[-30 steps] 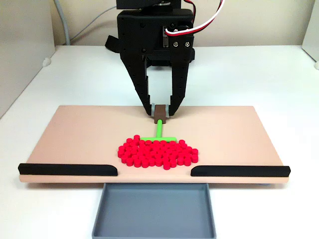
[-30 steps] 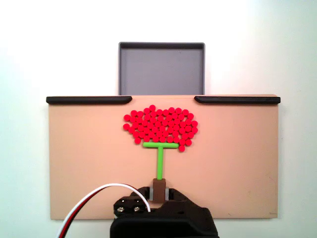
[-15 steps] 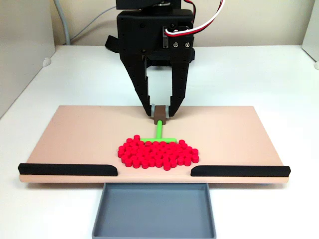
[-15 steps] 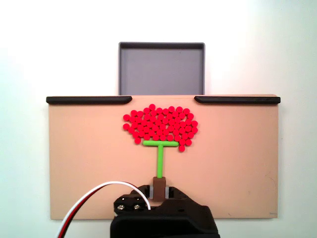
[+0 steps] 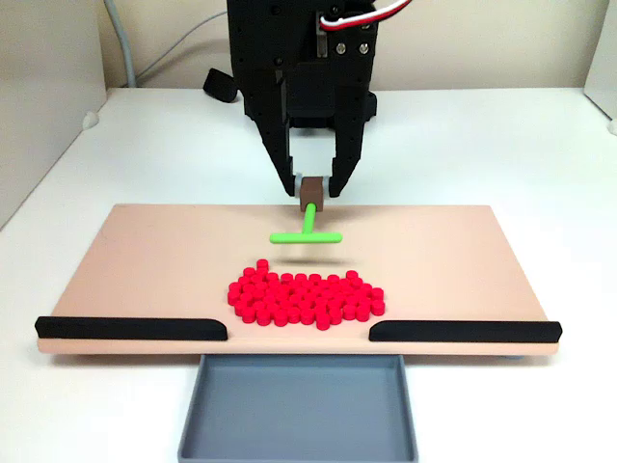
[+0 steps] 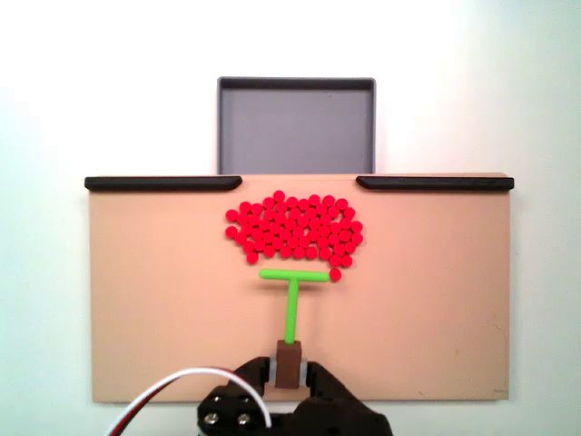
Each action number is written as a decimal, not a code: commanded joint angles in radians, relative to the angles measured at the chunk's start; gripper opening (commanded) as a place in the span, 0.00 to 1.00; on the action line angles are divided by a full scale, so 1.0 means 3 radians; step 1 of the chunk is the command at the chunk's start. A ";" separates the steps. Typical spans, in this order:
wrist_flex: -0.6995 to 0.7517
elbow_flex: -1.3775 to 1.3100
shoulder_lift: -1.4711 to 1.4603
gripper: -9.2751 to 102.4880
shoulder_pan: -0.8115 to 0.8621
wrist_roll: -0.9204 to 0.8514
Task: Gather the bottom side granules
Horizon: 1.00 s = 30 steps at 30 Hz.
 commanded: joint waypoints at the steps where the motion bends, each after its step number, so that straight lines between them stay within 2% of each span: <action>1: 0.0184 -0.0061 0.0271 0.08 -0.0041 0.0031; 12: 0.0782 -0.0015 0.0726 0.08 -0.0153 0.0194; 19: 0.0793 -0.0010 0.0798 0.08 -0.0220 0.0343; 30: 0.0747 -0.0010 0.0680 0.08 -0.0087 -0.0005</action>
